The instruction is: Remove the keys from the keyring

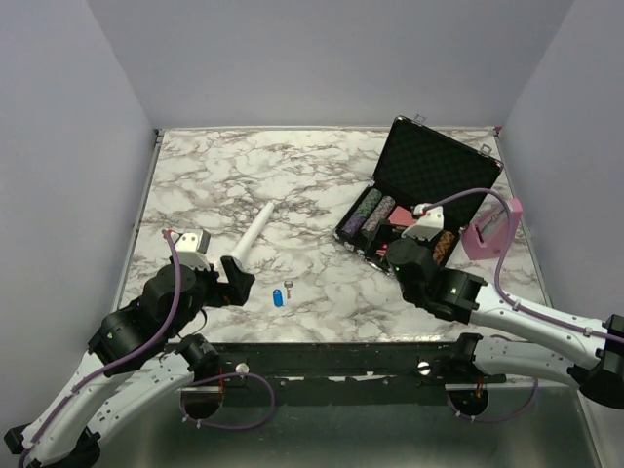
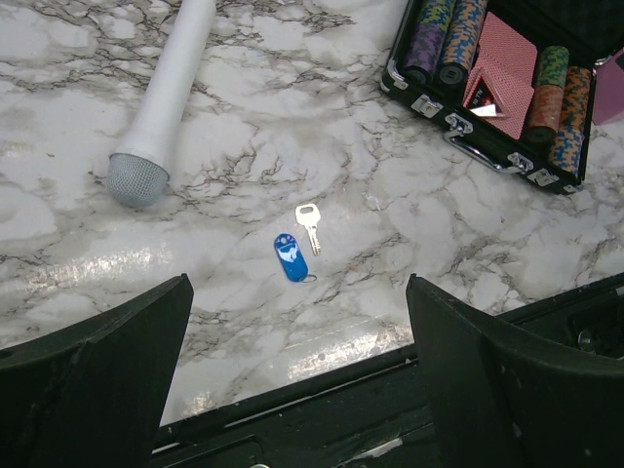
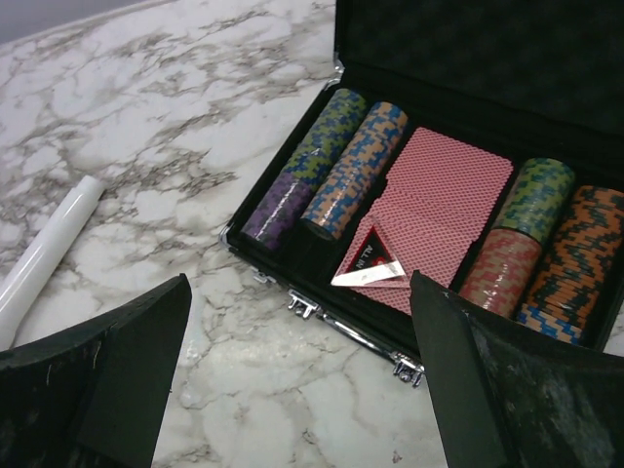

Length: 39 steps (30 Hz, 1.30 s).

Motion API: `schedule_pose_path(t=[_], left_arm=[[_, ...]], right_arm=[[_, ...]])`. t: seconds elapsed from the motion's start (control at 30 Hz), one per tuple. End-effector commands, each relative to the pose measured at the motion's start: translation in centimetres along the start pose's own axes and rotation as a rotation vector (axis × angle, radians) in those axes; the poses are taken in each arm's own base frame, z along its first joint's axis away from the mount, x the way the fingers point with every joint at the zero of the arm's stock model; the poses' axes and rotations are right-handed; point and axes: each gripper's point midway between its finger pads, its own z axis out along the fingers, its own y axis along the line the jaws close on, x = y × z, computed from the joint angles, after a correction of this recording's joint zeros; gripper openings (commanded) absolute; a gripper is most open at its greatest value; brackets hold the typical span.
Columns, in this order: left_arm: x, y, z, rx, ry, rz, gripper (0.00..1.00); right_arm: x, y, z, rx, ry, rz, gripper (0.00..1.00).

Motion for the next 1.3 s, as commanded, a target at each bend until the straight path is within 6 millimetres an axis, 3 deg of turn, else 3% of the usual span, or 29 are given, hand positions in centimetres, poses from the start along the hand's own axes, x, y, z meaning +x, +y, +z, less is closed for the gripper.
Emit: schedule_pose_path(t=[0.0,0.27,0.47,0.63,0.87,1.0,1.27], left_arm=[[-0.1,0.2,0.3,-0.010,-0.010,0.005,0.99],[-0.1,0.2,0.3,-0.012,-0.010,0.006,0.99],[-0.1,0.2,0.3,-0.010,-0.012,0.005,0.99],[-0.2,0.3,0.1,-0.009,-0.020,-0.001,0.99],[-0.3,0.2,0.1,-0.005,-0.024,-0.003,0.99],[-0.2,0.2,0.1,-0.005,-0.023,-0.001,0.99],[-0.2,0.2,0.2,-0.006,-0.018,0.001,0.99]], right_arm=[[-1.5,-3.1,0.2,0.173,-0.111,0.026,1.00],[0.7,-2.2,0.6,0.146,-0.032,0.033,1.00],[2.3,-0.1,0.2,0.019,0.060,0.049,1.00],[5.1,0.5,-0.8,-0.095,0.150,0.071,1.00],[9.7,-1.5,-2.0,-0.130,0.244,0.141,1.00],[11.3,-2.2,-2.6,-0.157,0.279,0.152,1.00],[11.0,-2.5,-3.0,-0.177,0.263,0.172,1.00]])
